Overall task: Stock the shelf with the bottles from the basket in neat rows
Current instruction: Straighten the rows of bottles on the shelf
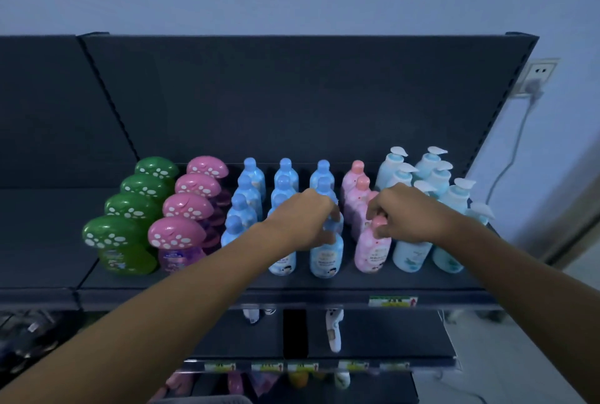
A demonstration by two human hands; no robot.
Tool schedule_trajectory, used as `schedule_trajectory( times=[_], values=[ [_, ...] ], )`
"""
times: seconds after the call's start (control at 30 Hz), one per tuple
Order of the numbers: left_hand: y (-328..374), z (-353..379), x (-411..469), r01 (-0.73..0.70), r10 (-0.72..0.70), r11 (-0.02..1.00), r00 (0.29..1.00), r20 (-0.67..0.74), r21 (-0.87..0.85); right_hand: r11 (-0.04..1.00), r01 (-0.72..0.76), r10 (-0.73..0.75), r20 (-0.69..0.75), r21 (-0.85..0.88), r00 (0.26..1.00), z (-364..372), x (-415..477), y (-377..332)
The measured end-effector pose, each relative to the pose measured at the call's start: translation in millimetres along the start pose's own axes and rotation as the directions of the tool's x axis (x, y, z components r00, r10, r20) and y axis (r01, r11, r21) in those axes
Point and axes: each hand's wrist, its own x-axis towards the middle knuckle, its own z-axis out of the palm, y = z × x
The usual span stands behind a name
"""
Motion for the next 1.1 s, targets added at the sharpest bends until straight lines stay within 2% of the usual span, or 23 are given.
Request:
schedule_trajectory(
  times=[0.37, 0.63, 0.93, 1.1],
  values=[
    [-0.3, 7.9, 8.2, 0.064, -0.064, 0.998, 0.996, -0.058, 0.004, 0.997, -0.028, 0.034, -0.090, 0.067, 0.995, 7.5, 3.8, 0.0],
    [-3.8, 8.4, 11.4, 0.090, -0.092, 0.995, 0.995, -0.037, -0.045, 0.999, -0.004, 0.006, -0.050, 0.055, 0.999, 4.5, 5.7, 0.6],
    [-3.6, 7.9, 11.6, 0.078, -0.079, 0.997, 0.996, -0.046, -0.019, 0.998, 0.039, -0.038, -0.020, 0.044, 0.999, 0.9, 9.8, 3.9],
    [-6.3, -0.3, 13.6, 0.092, -0.092, 0.995, 0.996, -0.001, -0.035, 0.997, 0.042, -0.044, 0.030, 0.068, 0.999, -1.6, 13.6, 6.7]
  ],
)
